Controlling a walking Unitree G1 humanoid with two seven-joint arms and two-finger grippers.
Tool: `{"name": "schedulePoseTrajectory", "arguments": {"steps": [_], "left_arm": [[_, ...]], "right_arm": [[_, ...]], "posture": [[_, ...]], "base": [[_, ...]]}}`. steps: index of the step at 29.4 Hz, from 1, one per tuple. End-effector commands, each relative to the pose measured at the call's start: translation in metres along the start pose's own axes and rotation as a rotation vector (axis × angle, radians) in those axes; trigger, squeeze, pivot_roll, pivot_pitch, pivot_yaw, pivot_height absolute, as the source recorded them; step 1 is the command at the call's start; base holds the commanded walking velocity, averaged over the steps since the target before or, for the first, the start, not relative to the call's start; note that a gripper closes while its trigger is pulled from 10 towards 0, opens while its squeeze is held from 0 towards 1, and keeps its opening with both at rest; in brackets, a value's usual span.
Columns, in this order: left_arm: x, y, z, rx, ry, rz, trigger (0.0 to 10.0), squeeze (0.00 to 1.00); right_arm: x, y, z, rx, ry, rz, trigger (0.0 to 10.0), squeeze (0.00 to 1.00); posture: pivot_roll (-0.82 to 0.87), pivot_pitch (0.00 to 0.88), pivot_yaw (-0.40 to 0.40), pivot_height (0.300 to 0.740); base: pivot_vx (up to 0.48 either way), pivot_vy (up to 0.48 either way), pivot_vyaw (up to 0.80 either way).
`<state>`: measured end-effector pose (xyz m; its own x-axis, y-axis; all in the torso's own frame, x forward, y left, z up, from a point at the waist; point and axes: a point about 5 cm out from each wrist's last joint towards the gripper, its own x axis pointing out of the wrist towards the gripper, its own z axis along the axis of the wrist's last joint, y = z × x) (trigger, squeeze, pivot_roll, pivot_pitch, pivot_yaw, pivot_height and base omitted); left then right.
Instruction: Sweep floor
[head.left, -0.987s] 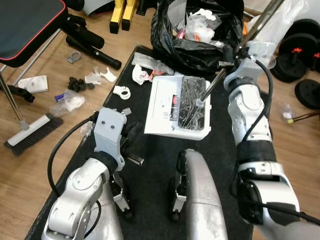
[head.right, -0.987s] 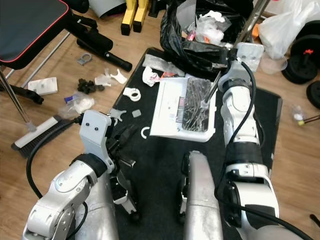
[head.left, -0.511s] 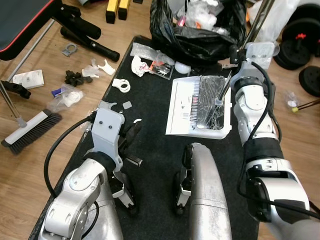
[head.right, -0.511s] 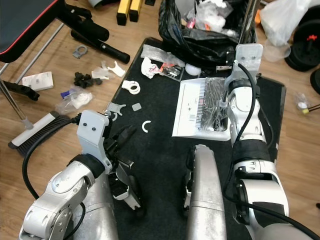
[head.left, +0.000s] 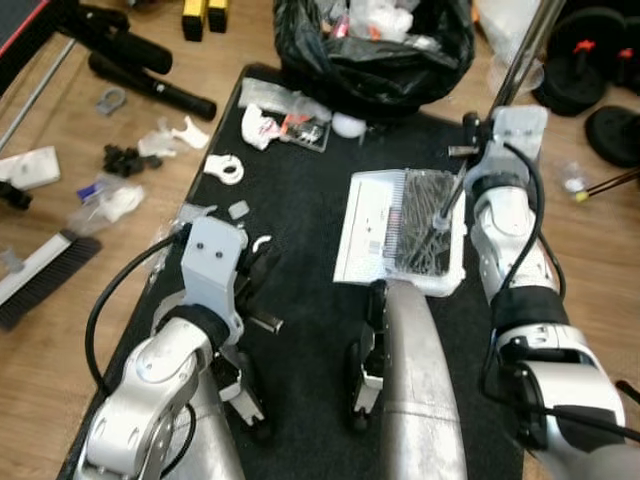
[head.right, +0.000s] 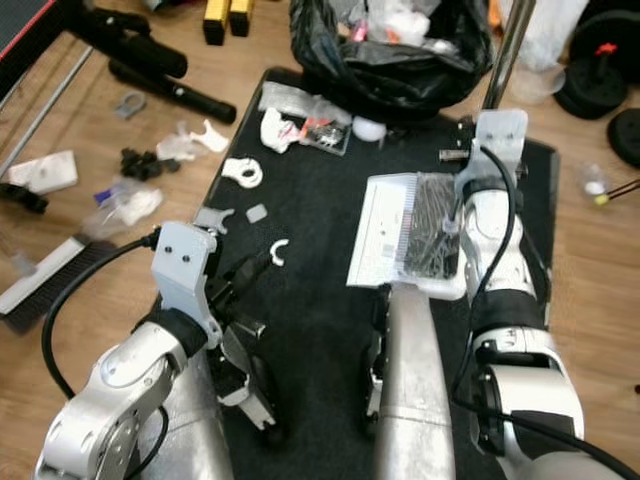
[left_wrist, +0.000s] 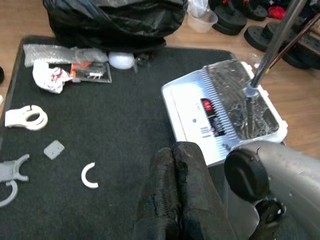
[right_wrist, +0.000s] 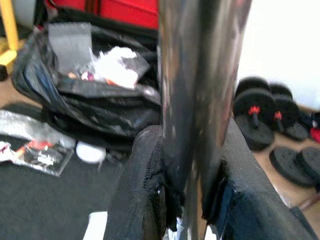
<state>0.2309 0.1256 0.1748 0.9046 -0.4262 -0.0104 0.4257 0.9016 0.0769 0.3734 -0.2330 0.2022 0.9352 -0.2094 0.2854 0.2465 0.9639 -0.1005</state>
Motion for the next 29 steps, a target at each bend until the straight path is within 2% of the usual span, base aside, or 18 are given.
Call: {"name": "schedulePoseTrajectory", "arguments": {"steps": [1, 4, 14, 23, 25, 29], "left_arm": [[-0.002, -0.007, -0.004, -0.019, 0.019, -0.064, 10.0, 0.00], [-0.002, -0.007, -0.003, -0.018, 0.019, -0.064, 10.0, 0.00], [-0.001, -0.007, -0.003, -0.010, 0.020, -0.066, 10.0, 0.00], [-0.001, -0.007, -0.003, -0.004, 0.022, -0.068, 10.0, 0.00], [-0.002, -0.006, -0.003, -0.003, 0.023, -0.068, 10.0, 0.00], [-0.002, -0.006, -0.003, -0.002, 0.024, -0.067, 10.0, 0.00]], "right_arm": [[-0.003, -0.010, -0.001, 0.044, -0.026, -0.043, 10.0, 0.00], [-0.005, -0.005, -0.010, 0.107, 0.006, -0.039, 10.0, 0.00], [-0.005, 0.004, -0.014, 0.157, 0.022, -0.021, 10.0, 0.00], [0.003, 0.010, -0.004, 0.159, -0.028, 0.021, 10.0, 0.00], [0.003, 0.012, 0.003, 0.171, -0.098, 0.060, 10.0, 0.00], [0.002, 0.014, 0.005, 0.211, -0.134, 0.094, 10.0, 0.00]], "posture": [[0.00, 0.390, -0.099, 0.445], [0.01, 0.388, -0.096, 0.435], [0.01, 0.386, -0.092, 0.415], [0.02, 0.381, -0.088, 0.395], [0.02, 0.380, -0.086, 0.395], [0.02, 0.382, -0.084, 0.395]], "base": [[0.000, 0.000, 0.00], [0.000, 0.000, 0.00], [0.000, 0.000, 0.00], [0.000, 0.000, 0.00], [0.000, 0.000, 0.00], [0.000, 0.000, 0.00]]}}
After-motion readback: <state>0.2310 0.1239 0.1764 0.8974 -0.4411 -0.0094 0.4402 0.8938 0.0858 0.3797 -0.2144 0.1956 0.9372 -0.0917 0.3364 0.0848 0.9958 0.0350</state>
